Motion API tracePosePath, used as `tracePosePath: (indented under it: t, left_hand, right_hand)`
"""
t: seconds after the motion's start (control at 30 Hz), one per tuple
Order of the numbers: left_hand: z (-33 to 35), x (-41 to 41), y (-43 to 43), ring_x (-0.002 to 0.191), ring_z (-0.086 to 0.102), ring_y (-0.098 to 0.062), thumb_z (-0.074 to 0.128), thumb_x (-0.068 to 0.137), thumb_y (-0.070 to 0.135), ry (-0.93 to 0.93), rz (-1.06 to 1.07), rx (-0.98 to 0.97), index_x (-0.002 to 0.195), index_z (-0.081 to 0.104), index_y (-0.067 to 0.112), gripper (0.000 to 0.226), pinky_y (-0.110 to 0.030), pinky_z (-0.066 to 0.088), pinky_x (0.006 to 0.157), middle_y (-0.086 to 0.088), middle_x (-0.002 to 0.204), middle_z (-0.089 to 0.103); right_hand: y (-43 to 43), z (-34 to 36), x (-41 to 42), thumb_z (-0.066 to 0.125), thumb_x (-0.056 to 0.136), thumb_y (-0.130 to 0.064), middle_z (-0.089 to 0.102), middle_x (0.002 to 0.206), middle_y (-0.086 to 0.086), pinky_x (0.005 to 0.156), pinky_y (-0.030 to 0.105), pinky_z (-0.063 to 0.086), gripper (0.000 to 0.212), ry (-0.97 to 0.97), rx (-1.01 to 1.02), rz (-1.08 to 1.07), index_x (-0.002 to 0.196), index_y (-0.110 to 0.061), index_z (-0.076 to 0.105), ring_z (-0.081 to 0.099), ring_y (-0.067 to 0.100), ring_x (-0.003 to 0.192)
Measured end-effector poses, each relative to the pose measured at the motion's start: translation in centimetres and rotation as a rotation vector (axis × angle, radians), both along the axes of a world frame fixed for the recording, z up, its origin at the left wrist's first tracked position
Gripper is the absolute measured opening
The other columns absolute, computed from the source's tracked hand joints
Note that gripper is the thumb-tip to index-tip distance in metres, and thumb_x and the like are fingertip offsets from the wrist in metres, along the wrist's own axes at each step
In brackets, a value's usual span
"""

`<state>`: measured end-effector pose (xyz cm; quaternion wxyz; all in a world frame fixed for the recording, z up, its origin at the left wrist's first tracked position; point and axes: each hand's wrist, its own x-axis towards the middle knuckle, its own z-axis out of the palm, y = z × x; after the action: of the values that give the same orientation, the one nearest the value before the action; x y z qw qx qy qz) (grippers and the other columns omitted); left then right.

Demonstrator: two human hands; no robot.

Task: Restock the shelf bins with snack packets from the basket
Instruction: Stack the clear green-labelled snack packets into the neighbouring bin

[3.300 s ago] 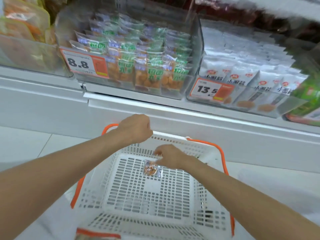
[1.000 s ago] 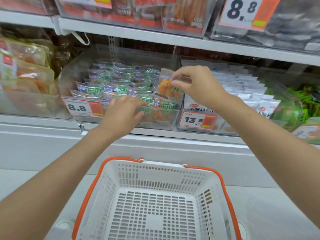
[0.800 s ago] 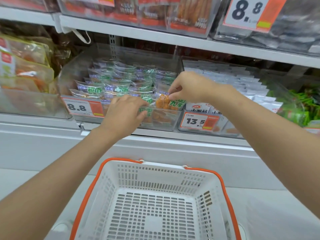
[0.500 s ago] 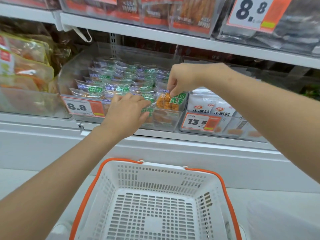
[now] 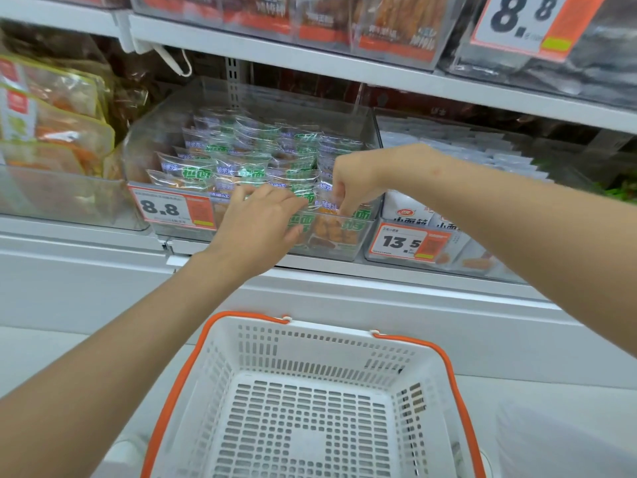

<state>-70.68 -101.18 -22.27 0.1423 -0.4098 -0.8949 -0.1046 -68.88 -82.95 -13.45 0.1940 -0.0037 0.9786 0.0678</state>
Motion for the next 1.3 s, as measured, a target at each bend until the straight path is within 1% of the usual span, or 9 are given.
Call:
tracePosePath:
  t: [0.17, 0.3, 0.43, 0.67, 0.87, 1.03, 1.1, 1.23, 1.3]
  left_hand:
    - [-0.1, 0.0, 0.2, 0.130, 0.038, -0.015, 0.046, 0.099, 0.039, -0.008, -0.014, 0.000, 0.140, 0.046, 0.030, 0.042, -0.039, 0.017, 0.108, 0.009, 0.139, 0.050]
    - [-0.2, 0.3, 0.2, 0.130, 0.038, -0.014, 0.048, 0.098, 0.039, -0.010, -0.017, 0.005, 0.138, 0.048, 0.028, 0.041, -0.038, 0.016, 0.108, 0.010, 0.138, 0.051]
    - [-0.1, 0.1, 0.3, 0.130, 0.040, -0.014, 0.047, 0.098, 0.039, -0.013, -0.018, 0.017, 0.137, 0.049, 0.029, 0.040, -0.039, 0.017, 0.108, 0.010, 0.136, 0.052]
    - [-0.2, 0.1, 0.7, 0.127, 0.039, -0.015, 0.043, 0.099, 0.040, -0.008, -0.032, 0.022, 0.136, 0.048, 0.028, 0.039, -0.039, 0.019, 0.104, 0.010, 0.132, 0.053]
    - [2.3, -1.8, 1.5, 0.117, 0.049, -0.016, 0.047, 0.100, 0.038, -0.069, -0.033, 0.114, 0.129, 0.057, 0.031, 0.032, -0.041, 0.031, 0.100, 0.009, 0.123, 0.062]
    - [5.8, -4.1, 3.3, 0.086, 0.063, -0.008, 0.072, 0.085, 0.040, -0.468, -0.129, -0.025, 0.099, 0.075, 0.022, 0.023, -0.027, 0.050, 0.077, 0.012, 0.091, 0.070]
    - [6.4, -4.8, 3.6, 0.083, 0.066, -0.008, 0.076, 0.082, 0.035, -0.475, -0.155, -0.137, 0.091, 0.077, 0.019, 0.018, -0.028, 0.053, 0.077, 0.014, 0.083, 0.070]
    - [6.9, -5.8, 3.4, 0.083, 0.066, -0.004, 0.074, 0.085, 0.027, -0.406, -0.204, -0.283, 0.101, 0.077, 0.023, 0.017, -0.028, 0.054, 0.084, 0.017, 0.082, 0.069]
    - [6.9, -6.0, 3.7, 0.075, 0.063, 0.002, 0.072, 0.086, 0.026, -0.330, -0.213, -0.351, 0.101, 0.077, 0.026, 0.015, -0.028, 0.053, 0.076, 0.023, 0.074, 0.064]
  right_hand:
    - [-0.1, -1.2, -0.4, 0.065, 0.086, -0.014, 0.023, 0.052, 0.001, 0.055, 0.030, 0.023, 0.050, 0.018, -0.006, 0.049, 0.052, -0.017, 0.029, 0.021, 0.021, 0.053]
    - [0.0, -1.6, -1.1, 0.071, 0.086, -0.025, 0.037, 0.054, 0.001, 0.056, 0.031, 0.033, 0.045, -0.004, -0.006, 0.010, 0.053, -0.016, 0.042, 0.032, 0.021, 0.053]
    - [0.8, 0.7, -0.5, 0.080, 0.078, -0.033, 0.071, 0.073, -0.008, 0.068, 0.029, 0.054, 0.014, 0.032, -0.132, -0.054, 0.071, -0.026, 0.070, 0.066, 0.013, 0.066]
    - [-0.2, -1.6, -0.8, 0.077, 0.083, -0.022, 0.074, 0.098, -0.004, 0.081, 0.028, 0.052, 0.015, 0.105, -0.091, -0.018, 0.098, -0.017, 0.078, 0.067, 0.014, 0.089]
    - [1.1, 2.6, 1.0, 0.081, 0.076, -0.033, 0.071, 0.085, -0.010, 0.067, 0.023, 0.051, 0.021, 0.192, -0.196, -0.062, 0.091, -0.019, 0.076, 0.065, 0.009, 0.079]
    - [0.8, 1.3, 1.0, 0.080, 0.076, -0.036, 0.065, 0.074, -0.006, 0.072, 0.031, 0.052, 0.025, 0.095, -0.040, 0.003, 0.084, -0.014, 0.071, 0.061, 0.020, 0.075]
    - [0.7, -0.4, 0.5, 0.075, 0.077, -0.027, 0.054, 0.064, 0.004, 0.061, 0.032, 0.044, 0.021, 0.079, 0.011, 0.031, 0.074, -0.010, 0.063, 0.050, 0.029, 0.067]
    - [1.1, -1.5, 0.1, 0.068, 0.079, -0.014, 0.046, 0.059, 0.000, 0.052, 0.028, 0.034, 0.006, 0.116, 0.014, 0.065, 0.077, -0.012, 0.063, 0.043, 0.023, 0.062]
    - [1.3, -1.7, -0.1, 0.068, 0.078, -0.013, 0.041, 0.057, 0.000, 0.050, 0.028, 0.028, 0.016, 0.118, -0.011, 0.066, 0.067, -0.015, 0.057, 0.036, 0.021, 0.057]
